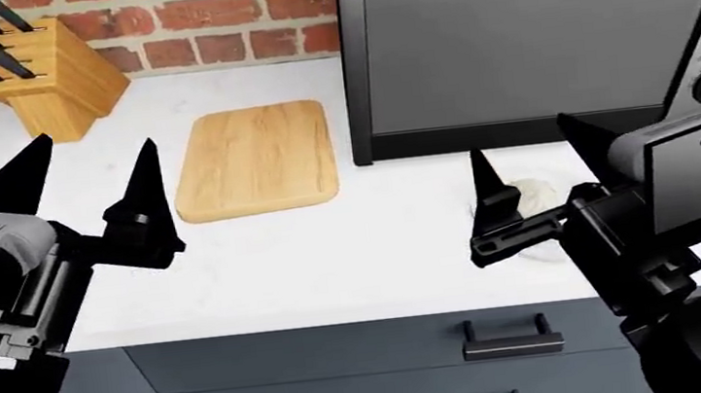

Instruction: Pick the dumpling from the plate and place it on the cutting board. Then pick the condiment bottle from the cabinet and place it next to the cutting board.

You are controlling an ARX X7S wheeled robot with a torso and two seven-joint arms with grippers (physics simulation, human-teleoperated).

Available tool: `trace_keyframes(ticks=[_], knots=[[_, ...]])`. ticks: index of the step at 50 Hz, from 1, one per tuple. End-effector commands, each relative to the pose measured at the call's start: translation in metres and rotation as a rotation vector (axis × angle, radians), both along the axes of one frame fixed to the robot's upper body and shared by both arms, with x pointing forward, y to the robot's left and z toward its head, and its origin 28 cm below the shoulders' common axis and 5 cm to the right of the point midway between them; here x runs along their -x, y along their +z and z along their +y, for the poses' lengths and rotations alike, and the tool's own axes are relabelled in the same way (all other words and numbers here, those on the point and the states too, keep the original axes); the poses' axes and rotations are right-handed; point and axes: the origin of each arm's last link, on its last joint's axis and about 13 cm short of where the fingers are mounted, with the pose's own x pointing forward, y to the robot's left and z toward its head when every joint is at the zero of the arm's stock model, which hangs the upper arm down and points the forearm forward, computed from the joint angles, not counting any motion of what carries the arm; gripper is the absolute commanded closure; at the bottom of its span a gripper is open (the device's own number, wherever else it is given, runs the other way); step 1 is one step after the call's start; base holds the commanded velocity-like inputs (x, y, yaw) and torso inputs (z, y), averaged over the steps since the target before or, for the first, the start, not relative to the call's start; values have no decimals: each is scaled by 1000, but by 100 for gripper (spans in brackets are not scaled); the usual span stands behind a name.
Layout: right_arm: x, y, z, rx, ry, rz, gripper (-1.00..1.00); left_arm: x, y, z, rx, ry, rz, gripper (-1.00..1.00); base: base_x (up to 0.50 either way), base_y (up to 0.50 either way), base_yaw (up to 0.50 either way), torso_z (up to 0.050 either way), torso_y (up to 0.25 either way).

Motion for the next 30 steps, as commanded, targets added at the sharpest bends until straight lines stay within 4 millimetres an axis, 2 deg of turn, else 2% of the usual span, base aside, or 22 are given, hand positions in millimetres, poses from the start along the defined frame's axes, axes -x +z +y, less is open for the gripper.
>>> trace_keyframes(ticks=[1,12,30], knots=[[15,3,-1,21,6,6,-100,3,8,3,11,12,-39,-100,254,0,0,0,0],[51,8,-6,69,-22,15,-100,6,13,9,44,50,-68,-100,251,0,0,0,0],[52,1,-8,85,-61,53,-100,7,12,9,45,49,-70,-100,251,0,0,0,1]])
